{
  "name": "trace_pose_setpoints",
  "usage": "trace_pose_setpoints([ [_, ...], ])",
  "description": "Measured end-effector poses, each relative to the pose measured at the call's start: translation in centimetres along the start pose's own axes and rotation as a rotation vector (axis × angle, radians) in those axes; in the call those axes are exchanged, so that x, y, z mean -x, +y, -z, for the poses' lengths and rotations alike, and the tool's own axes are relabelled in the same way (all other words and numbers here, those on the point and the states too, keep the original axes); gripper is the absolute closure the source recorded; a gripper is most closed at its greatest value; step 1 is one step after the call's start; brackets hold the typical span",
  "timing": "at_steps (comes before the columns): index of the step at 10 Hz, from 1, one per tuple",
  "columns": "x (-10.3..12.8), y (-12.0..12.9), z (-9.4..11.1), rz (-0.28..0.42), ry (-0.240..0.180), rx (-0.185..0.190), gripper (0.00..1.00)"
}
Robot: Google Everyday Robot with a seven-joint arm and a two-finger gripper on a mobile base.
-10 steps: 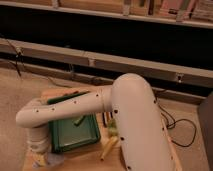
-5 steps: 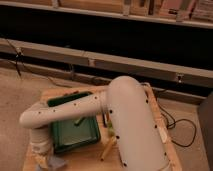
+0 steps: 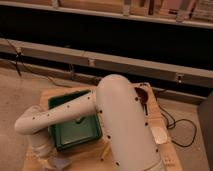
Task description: Wipe table surface with sponge
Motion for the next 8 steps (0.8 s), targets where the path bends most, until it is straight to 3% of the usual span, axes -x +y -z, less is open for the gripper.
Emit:
trace_pose_setpoints([
  [3,1.6,1.3,-0.1,-0.083,-0.054,0.089,0.98],
  [6,3.1,2.8,-0.2,-0.176,-0.101,0.148,0.98],
  [8,3.8,4.0,-0.3,-0.222,-0.116,0.169,0.98],
])
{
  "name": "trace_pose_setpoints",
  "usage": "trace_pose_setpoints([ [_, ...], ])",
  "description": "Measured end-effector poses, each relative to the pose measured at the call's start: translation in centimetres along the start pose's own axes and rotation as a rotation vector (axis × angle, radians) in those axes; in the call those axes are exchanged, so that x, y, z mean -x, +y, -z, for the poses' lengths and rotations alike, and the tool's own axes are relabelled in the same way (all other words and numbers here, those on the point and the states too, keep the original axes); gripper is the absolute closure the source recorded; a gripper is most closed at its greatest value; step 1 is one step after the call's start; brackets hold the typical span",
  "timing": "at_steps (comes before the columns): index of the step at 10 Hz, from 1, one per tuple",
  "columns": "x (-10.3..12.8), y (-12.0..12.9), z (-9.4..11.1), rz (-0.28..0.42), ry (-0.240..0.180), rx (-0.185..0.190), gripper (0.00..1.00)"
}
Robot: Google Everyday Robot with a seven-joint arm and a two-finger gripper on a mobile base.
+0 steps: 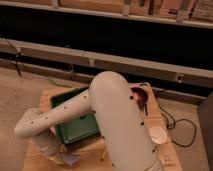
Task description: Wipe table surface with sponge
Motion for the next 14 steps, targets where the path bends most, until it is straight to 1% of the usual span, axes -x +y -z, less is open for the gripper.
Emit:
trace_pose_setpoints([
  [1,-0.1,0.9,-0.1,-0.019,-0.005,0.007,0.98],
  [2,-0.9,2.2,0.1,-0.033,-0.002,0.021,0.98],
  [3,-1.5,2.8,0.1,-0.039,-0.002,0.021,0.98],
  [4,-2.6,3.2,0.2,-0.037,-0.002,0.024,0.98],
  [6,-4.2,2.4,0.2,-0.015,-0.004,0.021,0.98],
  [8,-4.8,1.6,0.1,0.005,-0.002,0.011,0.98],
  [10,-5.3,0.5,0.0,0.029,0.011,-0.011,0.98],
  [11,-5.5,-0.2,0.1,0.045,0.027,-0.025,0.98],
  [13,-4.9,-2.2,0.6,0.086,0.044,-0.042,0.98],
  [14,-4.3,-3.2,1.1,0.104,0.055,-0.059,0.98],
])
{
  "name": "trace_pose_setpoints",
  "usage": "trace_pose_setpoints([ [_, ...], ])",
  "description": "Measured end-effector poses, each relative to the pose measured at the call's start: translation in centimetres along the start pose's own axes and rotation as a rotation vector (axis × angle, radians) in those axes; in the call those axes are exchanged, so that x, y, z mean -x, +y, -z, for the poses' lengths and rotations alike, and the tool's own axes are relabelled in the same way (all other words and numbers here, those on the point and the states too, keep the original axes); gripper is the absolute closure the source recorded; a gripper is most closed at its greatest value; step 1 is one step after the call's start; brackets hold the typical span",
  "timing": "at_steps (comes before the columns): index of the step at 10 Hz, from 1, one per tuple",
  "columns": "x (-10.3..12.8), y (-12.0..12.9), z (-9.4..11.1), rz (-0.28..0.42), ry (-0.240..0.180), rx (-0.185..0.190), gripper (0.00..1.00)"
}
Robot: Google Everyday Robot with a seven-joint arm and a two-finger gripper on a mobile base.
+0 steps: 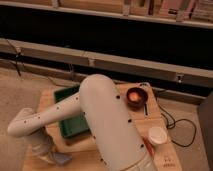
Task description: Wipe table surface with sponge
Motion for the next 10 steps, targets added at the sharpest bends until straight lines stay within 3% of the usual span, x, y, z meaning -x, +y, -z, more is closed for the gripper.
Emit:
trace_pose_setpoints([
  [4,2.5,-1.9,-0.1,0.010,-0.008,-0.074,0.98],
  [8,5.3,-0.1,-2.6,-0.096,-0.070,-0.170,0.98],
  [10,6.8,2.0,-3.0,-0.186,-0.081,-0.179,0.98],
])
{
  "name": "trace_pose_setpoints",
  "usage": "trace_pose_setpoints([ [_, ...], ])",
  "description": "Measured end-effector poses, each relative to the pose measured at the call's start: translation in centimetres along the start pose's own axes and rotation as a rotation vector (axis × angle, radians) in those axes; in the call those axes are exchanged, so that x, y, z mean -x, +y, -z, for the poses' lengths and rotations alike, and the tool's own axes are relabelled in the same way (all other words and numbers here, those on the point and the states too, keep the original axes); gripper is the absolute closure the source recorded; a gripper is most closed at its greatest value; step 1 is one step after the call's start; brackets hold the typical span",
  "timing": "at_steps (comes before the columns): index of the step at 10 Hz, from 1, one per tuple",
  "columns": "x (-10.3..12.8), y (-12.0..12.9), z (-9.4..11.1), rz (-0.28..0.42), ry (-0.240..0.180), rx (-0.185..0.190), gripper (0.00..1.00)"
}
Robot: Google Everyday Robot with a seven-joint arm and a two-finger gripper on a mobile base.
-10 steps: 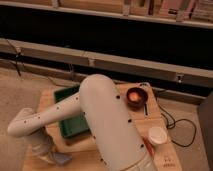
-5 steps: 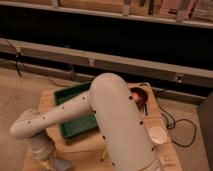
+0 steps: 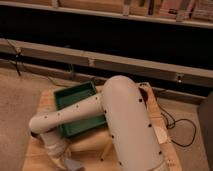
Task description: Wipe table surface with sponge
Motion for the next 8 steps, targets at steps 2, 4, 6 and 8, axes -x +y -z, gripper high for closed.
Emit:
trace_pose_setpoints([
  [2,0.7,3.0,1.1,-0.082,0.004,0.028,0.98],
  [4,0.7,5.0,2.4,-0.132,0.017,0.078,0.98],
  [6,0.2,6.0,3.1,-0.152,0.023,0.133,0.98],
  [8,-1.0,6.1,3.0,-0.138,0.023,0.180,0.98],
])
